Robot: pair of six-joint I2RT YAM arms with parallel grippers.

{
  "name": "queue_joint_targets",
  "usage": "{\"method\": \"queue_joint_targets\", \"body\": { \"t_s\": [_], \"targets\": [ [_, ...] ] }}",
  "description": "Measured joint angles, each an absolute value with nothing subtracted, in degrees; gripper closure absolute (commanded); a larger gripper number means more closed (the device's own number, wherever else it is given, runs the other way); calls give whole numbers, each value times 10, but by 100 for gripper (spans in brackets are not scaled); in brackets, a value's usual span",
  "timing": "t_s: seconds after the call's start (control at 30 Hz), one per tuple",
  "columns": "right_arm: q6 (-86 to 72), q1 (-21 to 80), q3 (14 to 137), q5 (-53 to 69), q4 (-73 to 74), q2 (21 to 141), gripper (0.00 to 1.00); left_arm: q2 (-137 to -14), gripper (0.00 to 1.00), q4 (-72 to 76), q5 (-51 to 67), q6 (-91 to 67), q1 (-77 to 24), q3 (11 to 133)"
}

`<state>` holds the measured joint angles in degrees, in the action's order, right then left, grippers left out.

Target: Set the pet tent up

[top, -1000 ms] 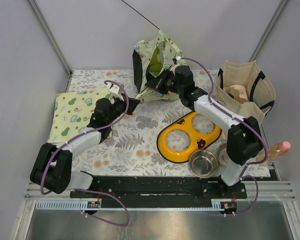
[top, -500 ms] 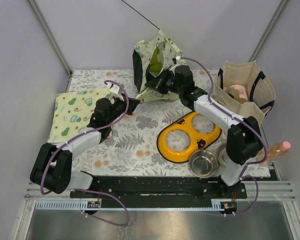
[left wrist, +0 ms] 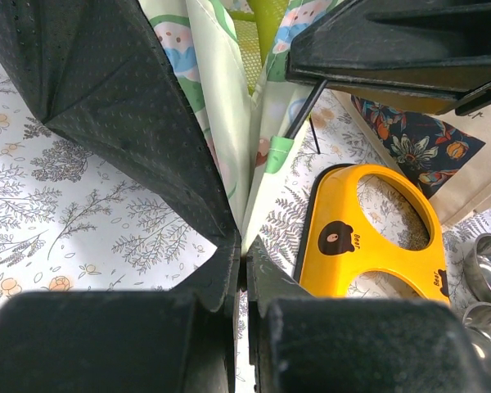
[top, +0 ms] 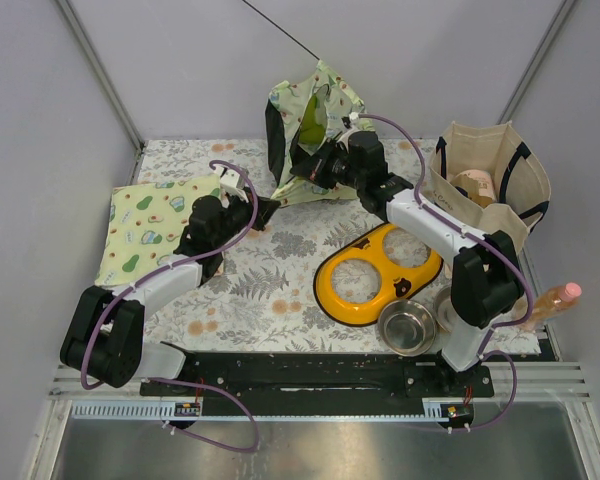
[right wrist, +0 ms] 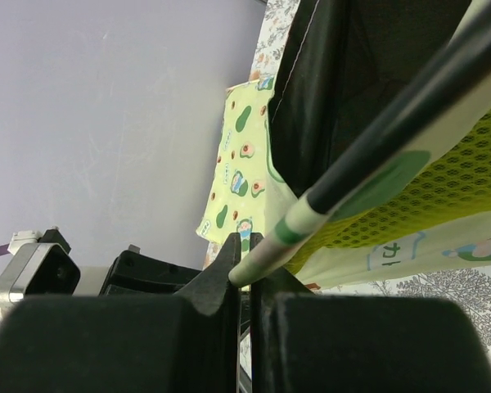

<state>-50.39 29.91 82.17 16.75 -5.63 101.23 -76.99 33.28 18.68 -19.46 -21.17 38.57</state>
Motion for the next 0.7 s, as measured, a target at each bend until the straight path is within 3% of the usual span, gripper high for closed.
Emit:
{"method": "queue_joint_targets", "body": {
  "t_s": [0.33, 0.7],
  "targets": [
    [-497, 283, 823, 251, -72, 1014, 100, -770, 100, 310, 188, -187, -212, 399],
    [-468, 284, 827, 249, -83, 1028, 100, -769, 100, 264, 222, -139, -212, 420]
  ]
}}
